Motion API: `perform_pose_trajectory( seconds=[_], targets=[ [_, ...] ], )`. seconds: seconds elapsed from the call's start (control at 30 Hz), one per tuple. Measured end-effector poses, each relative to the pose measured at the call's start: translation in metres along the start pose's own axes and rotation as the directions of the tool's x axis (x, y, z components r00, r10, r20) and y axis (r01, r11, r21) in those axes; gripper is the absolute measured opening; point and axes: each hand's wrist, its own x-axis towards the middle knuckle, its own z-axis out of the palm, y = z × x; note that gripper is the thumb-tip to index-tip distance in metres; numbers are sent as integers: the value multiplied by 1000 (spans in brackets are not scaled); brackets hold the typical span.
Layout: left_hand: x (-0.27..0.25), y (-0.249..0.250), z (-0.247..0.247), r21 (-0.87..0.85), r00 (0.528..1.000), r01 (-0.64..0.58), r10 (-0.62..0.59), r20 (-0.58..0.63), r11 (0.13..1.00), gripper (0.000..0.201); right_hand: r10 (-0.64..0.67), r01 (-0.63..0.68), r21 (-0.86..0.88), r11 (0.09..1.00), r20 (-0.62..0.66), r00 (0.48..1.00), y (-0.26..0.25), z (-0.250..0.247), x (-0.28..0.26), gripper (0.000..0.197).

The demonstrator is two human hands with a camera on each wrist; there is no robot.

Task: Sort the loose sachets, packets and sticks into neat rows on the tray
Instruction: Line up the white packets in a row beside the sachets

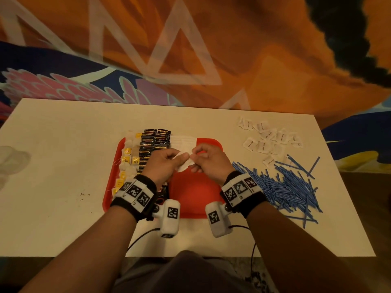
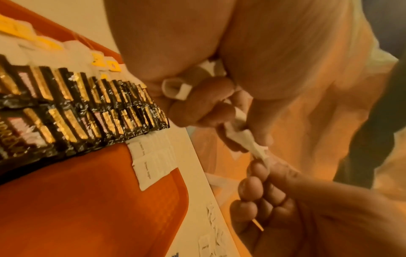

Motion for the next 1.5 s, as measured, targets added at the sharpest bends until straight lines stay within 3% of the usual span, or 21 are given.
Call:
perform_pose_trajectory(
  seconds=[0.13,0.23,0.3,0.37,0.47,0.53,0.73,0.83,0.87,0.93,1.03,1.1,1.23,1.37,1.43,1.5],
  targets=[
    [1,0,7,-79,997,-16,9,-81,997,14,44,-27,148,989,-114,993,4,7,-3,9],
    [1,-4,12,-228,990,69,-95,-107,971,15,76,-64,190,980,-59,995,12,16,-4,32],
    [1,-7,10,-305,983,125,-160,-93,944,17,110,-86,278,957,-70,991,14,17,0,26],
    [1,-10,6,-342,979,158,-193,-70,926,16,158,-111,366,924,-101,982,12,13,3,8],
    [0,-15,5,-373,979,166,-200,-52,913,18,188,-110,435,894,-139,972,10,7,5,10],
    [-1,-17,5,-384,978,166,-202,-56,908,19,189,-111,444,889,-135,973,9,5,5,8],
    [-2,-19,8,-452,969,178,-237,-76,874,17,190,-177,309,935,-11,982,19,15,5,28],
    [-1,-20,8,-499,961,212,-273,-50,840,15,224,-182,411,893,-55,973,21,15,8,10],
    [0,-22,8,-500,958,227,-284,-39,836,13,229,-179,445,878,-62,971,20,14,9,2],
    [0,-24,7,-447,958,254,-288,-9,858,3,212,-167,414,895,-65,975,21,11,11,10],
    [1,-25,5,-347,958,269,-285,6,898,8,142,-139,188,972,-5,990,21,7,15,14],
    [3,-25,4,-319,957,252,-284,-57,914,17,128,-128,109,986,6,992,22,6,19,17],
    [6,-29,8,-274,958,193,-241,-156,942,26,184,-163,225,961,-76,980,33,12,24,24],
    [10,-34,8,-269,949,209,-261,-174,940,26,212,-215,232,949,37,976,48,26,18,16],
    [12,-37,5,-254,939,232,-284,-194,939,26,201,-206,235,950,44,979,52,29,19,9],
    [16,-42,-1,-238,925,245,-300,-233,940,24,212,-214,218,952,32,977,59,32,26,15]
  ],
)
